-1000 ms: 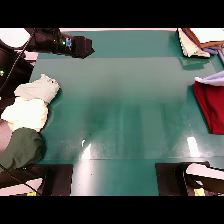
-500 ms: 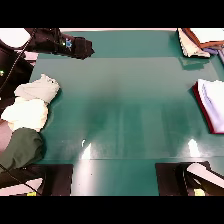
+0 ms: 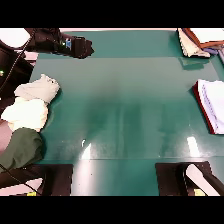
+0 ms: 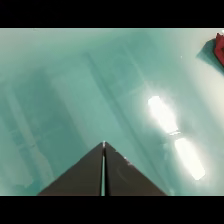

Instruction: Fold the shirts.

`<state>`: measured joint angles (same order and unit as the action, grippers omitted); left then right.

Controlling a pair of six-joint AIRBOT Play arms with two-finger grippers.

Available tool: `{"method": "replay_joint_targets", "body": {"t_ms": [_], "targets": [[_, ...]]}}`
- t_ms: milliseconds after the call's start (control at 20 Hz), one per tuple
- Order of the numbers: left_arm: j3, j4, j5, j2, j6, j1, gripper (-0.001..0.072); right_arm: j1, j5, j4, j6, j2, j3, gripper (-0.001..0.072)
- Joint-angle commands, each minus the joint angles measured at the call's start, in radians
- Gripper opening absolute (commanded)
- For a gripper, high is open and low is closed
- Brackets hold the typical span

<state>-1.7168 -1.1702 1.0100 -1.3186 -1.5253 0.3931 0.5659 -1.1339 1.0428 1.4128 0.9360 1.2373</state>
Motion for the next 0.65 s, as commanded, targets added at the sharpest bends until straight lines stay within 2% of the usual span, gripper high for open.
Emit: {"method": "replay_joint_targets", "body": {"t_ms": [0, 50, 150, 200, 300, 600], "targets": [[0.0, 0.003, -0.016, 0.0, 0.0, -0.001, 0.0019, -0.292, 0.001, -0.019, 0.0, -0.026, -0.002, 0.0649], [0.0, 0.003, -0.028, 0.0, -0.003, -0.001, 0.002, -0.365, 0.004, -0.019, 0.0, -0.025, -0.002, 0.0643], [0.0, 0.004, -0.052, 0.0, -0.003, -0.001, 0.0019, -0.494, 0.022, -0.018, 0.0, -0.025, -0.002, 0.0579], [0.0, 0.003, -0.061, 0.0, -0.003, -0.001, 0.0019, -0.548, 0.031, -0.018, 0.0, -0.025, -0.002, 0.0465], [0.0, 0.004, -0.085, 0.0, -0.003, -0.001, 0.0019, -0.625, 0.04, -0.018, 0.0, -0.025, -0.002, 0.0015], [0.0, 0.004, -0.105, 0.0, -0.003, -0.001, 0.0019, -0.668, 0.04, -0.021, -0.001, -0.026, -0.002, 0.0017]]}}
